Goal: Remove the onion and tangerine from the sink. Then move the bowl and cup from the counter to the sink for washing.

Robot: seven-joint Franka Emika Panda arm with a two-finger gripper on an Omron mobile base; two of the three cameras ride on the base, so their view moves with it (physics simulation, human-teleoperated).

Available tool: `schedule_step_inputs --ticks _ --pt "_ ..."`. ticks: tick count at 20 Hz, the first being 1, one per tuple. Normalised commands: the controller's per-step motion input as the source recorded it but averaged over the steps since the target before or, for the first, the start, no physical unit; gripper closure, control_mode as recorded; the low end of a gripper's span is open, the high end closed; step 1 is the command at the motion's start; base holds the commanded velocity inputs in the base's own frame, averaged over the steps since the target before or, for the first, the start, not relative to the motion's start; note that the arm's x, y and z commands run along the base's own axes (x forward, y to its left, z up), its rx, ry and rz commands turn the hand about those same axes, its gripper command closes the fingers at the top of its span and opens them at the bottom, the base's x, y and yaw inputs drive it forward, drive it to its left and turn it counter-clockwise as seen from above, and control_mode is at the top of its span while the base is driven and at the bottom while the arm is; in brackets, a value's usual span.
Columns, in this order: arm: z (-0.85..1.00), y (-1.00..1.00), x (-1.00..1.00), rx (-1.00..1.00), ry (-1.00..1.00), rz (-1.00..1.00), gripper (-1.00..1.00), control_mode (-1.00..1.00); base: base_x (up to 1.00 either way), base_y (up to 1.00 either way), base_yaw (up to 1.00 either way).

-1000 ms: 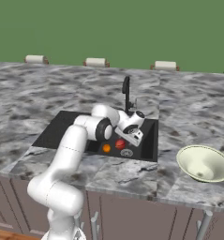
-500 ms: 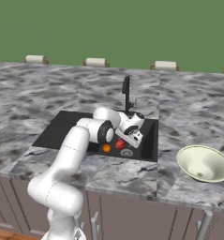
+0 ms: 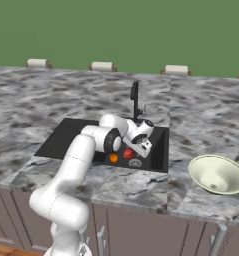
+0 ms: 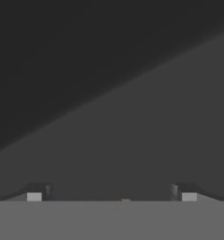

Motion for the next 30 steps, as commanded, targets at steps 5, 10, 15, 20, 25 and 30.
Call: schedule_step_inputs --ticks 5,10,15,20,25,30 --pt "0.0 0.06 -0.04 0.0 0.0 -0.04 -1.0 -1.0 0.0 0.0 0.0" --pt "0.0 0.07 -0.03 0.0 -0.01 -0.03 -1.0 -1.0 0.0 0.0 0.0" --pt "0.02 0.02 -0.03 0.0 -0.02 0.0 -1.0 -1.0 0.0 0.0 0.0" --pt "0.04 0.0 -0.09 -0.01 0.0 -0.02 -1.0 -1.0 0.0 0.0 0.0" --pt "0.09 0.0 -0.06 -0.01 0.0 -0.02 -1.0 -1.0 0.0 0.0 0.0" --pt "0.12 0.0 -0.09 0.0 0.0 -0.02 -1.0 -1.0 0.0 0.0 0.0"
